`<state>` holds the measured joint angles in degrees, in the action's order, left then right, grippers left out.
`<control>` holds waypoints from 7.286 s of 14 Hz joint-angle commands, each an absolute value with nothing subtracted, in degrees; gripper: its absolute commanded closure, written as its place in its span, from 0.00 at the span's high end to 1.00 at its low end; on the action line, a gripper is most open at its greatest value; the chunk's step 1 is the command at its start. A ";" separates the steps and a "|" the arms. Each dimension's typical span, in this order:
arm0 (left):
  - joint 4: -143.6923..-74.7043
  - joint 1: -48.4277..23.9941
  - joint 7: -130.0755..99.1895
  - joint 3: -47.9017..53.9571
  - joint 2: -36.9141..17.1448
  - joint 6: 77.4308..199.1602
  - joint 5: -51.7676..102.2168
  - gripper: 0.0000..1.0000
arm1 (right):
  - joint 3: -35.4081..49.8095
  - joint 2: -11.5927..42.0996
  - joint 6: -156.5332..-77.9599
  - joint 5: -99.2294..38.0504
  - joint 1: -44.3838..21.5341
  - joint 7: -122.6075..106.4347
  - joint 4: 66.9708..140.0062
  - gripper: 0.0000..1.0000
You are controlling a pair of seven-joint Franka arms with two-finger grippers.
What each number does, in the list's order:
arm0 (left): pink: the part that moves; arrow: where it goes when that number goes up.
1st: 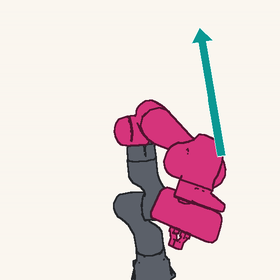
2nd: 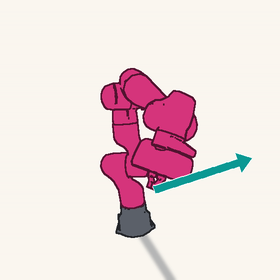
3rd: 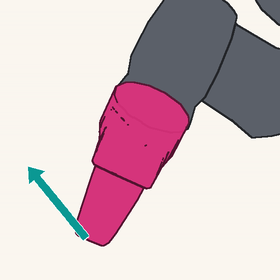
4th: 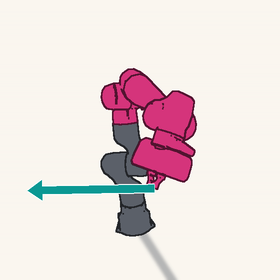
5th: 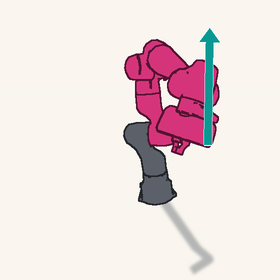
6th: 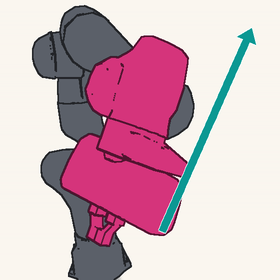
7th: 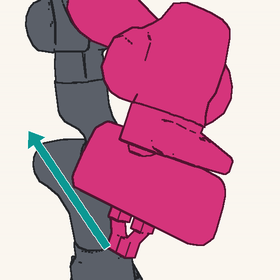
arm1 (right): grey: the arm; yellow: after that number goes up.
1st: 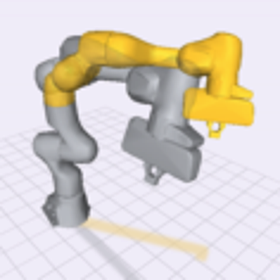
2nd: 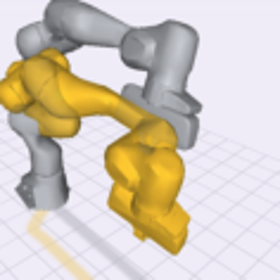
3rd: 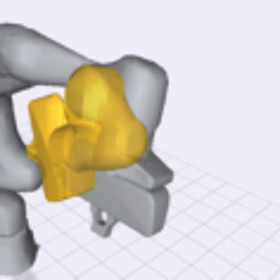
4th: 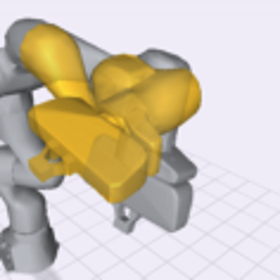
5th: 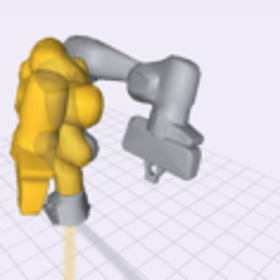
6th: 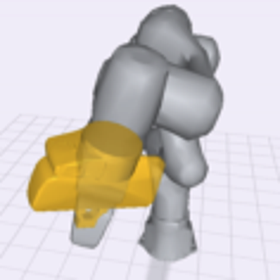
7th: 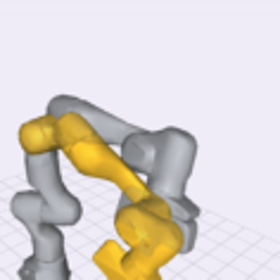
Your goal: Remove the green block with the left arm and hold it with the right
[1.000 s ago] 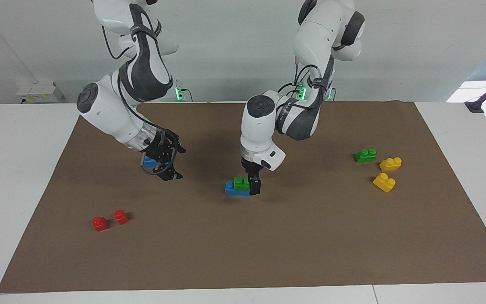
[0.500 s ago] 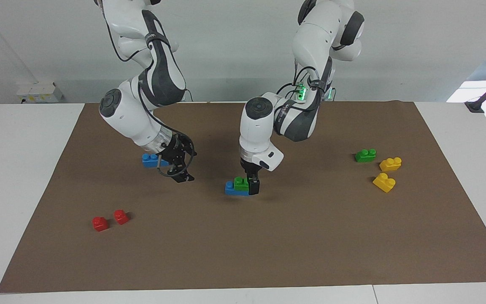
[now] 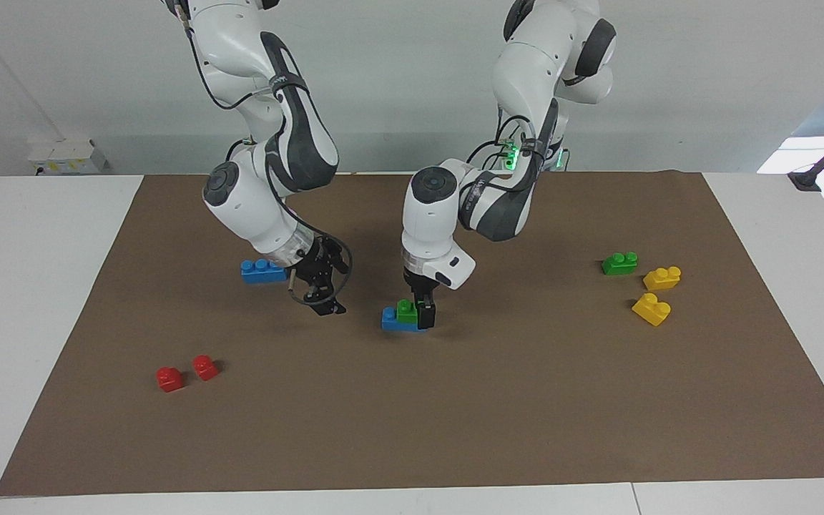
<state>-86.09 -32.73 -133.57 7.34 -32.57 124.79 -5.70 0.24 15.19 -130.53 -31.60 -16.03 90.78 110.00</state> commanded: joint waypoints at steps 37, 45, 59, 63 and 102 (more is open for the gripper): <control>-88.68 -33.66 -136.41 5.89 -31.03 127.53 -7.73 1.00 | 0.26 28.39 -148.97 -39.99 -24.79 91.23 104.76 0.00; -88.68 -33.84 -139.39 5.10 -31.11 129.55 -9.05 0.65 | 0.26 28.48 -149.06 -39.99 -24.79 90.62 104.77 0.00; -89.12 -30.95 -139.67 5.54 -23.32 124.82 -12.13 0.00 | 0.26 28.39 -149.06 -39.99 -24.96 90.35 104.68 0.00; -89.82 -27.34 -128.79 5.54 -16.27 114.29 -6.77 0.00 | 0.18 28.21 -147.75 -39.12 -24.09 90.26 103.89 0.00; -116.81 2.72 -48.08 5.36 -16.09 136.58 -1.76 1.00 | -0.18 20.31 -124.28 -33.49 2.90 55.10 109.07 1.00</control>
